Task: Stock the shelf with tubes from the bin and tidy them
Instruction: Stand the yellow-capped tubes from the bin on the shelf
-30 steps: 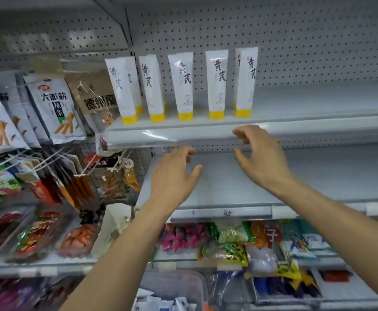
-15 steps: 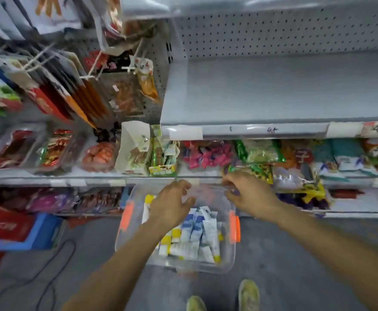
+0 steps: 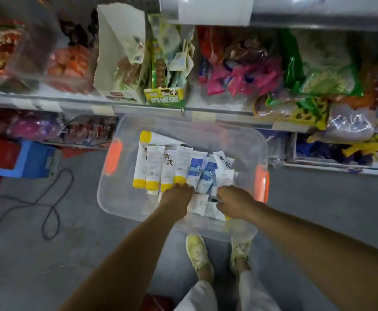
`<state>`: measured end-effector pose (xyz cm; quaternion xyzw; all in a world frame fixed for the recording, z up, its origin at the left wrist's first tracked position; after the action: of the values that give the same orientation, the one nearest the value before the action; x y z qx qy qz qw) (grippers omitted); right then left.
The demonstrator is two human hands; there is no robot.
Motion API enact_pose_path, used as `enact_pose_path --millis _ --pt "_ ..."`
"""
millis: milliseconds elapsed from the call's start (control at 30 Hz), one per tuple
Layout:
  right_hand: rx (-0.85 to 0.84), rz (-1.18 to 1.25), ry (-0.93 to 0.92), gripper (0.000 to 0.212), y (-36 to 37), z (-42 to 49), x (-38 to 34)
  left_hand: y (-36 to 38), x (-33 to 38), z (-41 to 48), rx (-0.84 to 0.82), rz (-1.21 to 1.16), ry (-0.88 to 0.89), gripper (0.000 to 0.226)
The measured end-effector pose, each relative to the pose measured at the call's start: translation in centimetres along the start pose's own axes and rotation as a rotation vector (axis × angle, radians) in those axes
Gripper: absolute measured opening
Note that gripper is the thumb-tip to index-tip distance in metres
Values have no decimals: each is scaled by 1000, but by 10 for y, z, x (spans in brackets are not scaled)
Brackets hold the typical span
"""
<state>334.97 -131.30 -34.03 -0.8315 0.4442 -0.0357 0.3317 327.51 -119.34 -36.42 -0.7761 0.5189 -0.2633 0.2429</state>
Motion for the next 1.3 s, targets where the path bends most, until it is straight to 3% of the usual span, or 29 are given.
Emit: enact_pose_path --millis 133,267,400,533,633,700,767,867,967,1033,1100,1200,1300 --pt "-57 -18 38 33 28 19 1 -1 17 23 79 348 208 66" --pt "-57 19 70 35 33 21 4 -7 23 31 147 341 292 68" --pt "-54 236 48 37 11 16 0 -25 23 18 150 47 289 69" --pt "-65 590 60 6 -38 -11 -3 -53 21 -10 130 -521 162 46" --pt "-90 774 89 13 -82 -44 -3 -81 31 -37 145 -971 168 19" --pt "-88 837 106 19 -109 -64 -3 -104 42 -58 180 -1123 205 19" --pt "-74 847 122 26 -131 -81 -4 -126 54 -78 198 -1230 234 33" --pt "-25 886 164 32 -160 -108 -5 -157 72 -109 205 -1317 248 17" --pt "42 963 199 32 -185 -144 -5 -179 91 -136 190 -1334 331 25" --pt "84 1009 194 33 -198 -167 -4 -194 101 -151 239 -1307 375 8" --pt "96 1070 156 38 -207 -187 -4 -208 106 -164 310 -1267 392 29" --pt "137 1209 65 47 -221 -214 -2 -232 106 -184 425 -1402 361 14" --pt "205 1079 -50 19 -232 -246 2 -256 112 -200 484 -1583 322 12"
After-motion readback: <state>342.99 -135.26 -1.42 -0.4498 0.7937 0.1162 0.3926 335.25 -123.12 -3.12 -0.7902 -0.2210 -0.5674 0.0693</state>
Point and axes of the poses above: each hand's wrist, its own z-axis towards the middle knuckle, its own y-axis out of the palm, x = y × z, the point moved 7 cm from there along z, towards the middle knuckle, and after that the axes turned 6 degrees about -z, right-handed, at the moved point
